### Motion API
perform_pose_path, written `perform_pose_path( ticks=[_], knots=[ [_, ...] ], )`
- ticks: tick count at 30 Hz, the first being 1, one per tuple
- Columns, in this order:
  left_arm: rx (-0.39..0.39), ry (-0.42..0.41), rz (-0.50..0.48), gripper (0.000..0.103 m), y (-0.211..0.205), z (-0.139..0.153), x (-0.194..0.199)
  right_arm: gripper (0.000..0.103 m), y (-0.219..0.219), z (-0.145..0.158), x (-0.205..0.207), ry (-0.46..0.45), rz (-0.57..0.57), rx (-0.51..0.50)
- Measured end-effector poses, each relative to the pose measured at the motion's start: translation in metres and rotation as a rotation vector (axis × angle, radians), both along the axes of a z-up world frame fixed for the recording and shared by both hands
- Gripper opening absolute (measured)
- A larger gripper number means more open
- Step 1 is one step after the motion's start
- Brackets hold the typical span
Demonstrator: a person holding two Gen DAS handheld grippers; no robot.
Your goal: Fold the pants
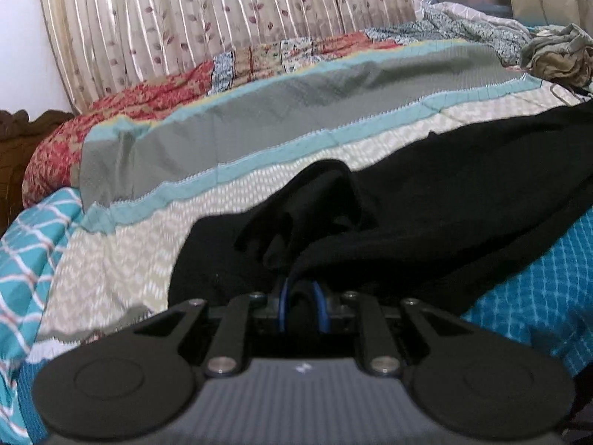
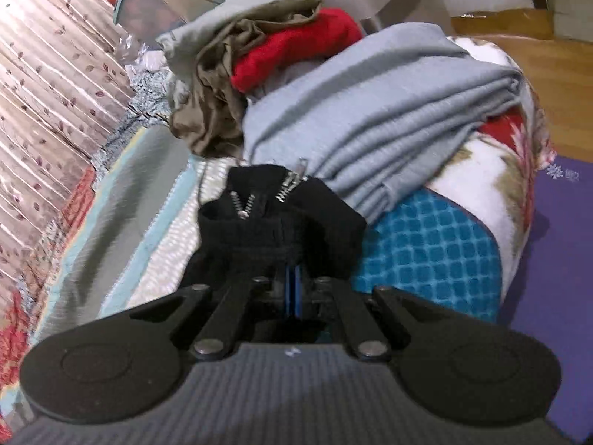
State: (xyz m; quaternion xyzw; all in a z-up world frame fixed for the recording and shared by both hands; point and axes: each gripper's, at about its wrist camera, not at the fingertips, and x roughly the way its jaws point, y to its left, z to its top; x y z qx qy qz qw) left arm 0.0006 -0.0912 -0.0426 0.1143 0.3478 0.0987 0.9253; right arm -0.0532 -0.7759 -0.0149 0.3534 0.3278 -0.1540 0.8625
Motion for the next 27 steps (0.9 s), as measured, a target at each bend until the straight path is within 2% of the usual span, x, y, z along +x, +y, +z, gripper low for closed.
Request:
perform_pose_path(
  ticks=[4, 5, 7, 10, 14, 16, 19, 21, 22, 23, 25, 26, 27],
  knots=[
    [-0.008, 0.053, -0.014, 0.023, -0.004, -0.004, -0.013, 0.017, 0.006, -0.009, -0.006, 0.038, -0.014, -0.001],
    [-0.015, 0.052, -0.022, 0.025, -0.003, 0.0, -0.019, 0.017, 0.005, -0.006, -0.011, 0.023, -0.034, 0.0],
    [-0.056, 0.035, -0.022, 0.03, 0.001, 0.012, -0.033, 0.021, 0.004, 0.01, -0.019, -0.032, -0.044, -0.065],
    [-0.175, -0.026, 0.08, 0.031, 0.024, 0.033, -0.048, 0.027, 0.016, 0.037, -0.013, -0.087, 0.058, -0.209],
    [-0.381, -0.132, 0.235, 0.03, 0.057, 0.056, -0.041, 0.034, 0.046, 0.049, 0.005, -0.139, 0.221, -0.24],
    [-0.405, -0.15, 0.263, 0.029, 0.059, 0.06, -0.027, 0.036, 0.069, 0.042, 0.019, -0.137, 0.291, -0.228],
    [-0.373, -0.14, 0.242, 0.03, 0.044, 0.058, 0.0, 0.036, 0.092, 0.02, 0.042, -0.094, 0.381, -0.196],
    [-0.348, -0.102, 0.226, 0.031, 0.033, 0.048, 0.018, 0.036, 0.101, 0.006, 0.052, -0.059, 0.411, -0.176],
    [-0.351, -0.055, 0.224, 0.031, 0.03, 0.039, 0.028, 0.035, 0.1, 0.0, 0.055, -0.035, 0.406, -0.178],
    [-0.351, 0.014, 0.234, 0.03, 0.027, 0.028, 0.038, 0.035, 0.097, -0.004, 0.056, -0.005, 0.375, -0.193],
    [-0.316, 0.19, 0.238, 0.03, 0.018, 0.0, 0.052, 0.031, 0.068, -0.012, 0.053, 0.068, 0.201, -0.236],
    [-0.276, 0.253, 0.222, 0.03, 0.012, -0.013, 0.053, 0.024, 0.048, -0.015, 0.048, 0.076, 0.117, -0.207],
    [-0.24, 0.27, 0.195, 0.03, 0.006, -0.018, 0.048, 0.0, 0.024, -0.018, 0.04, 0.071, 0.051, -0.118]
  ],
)
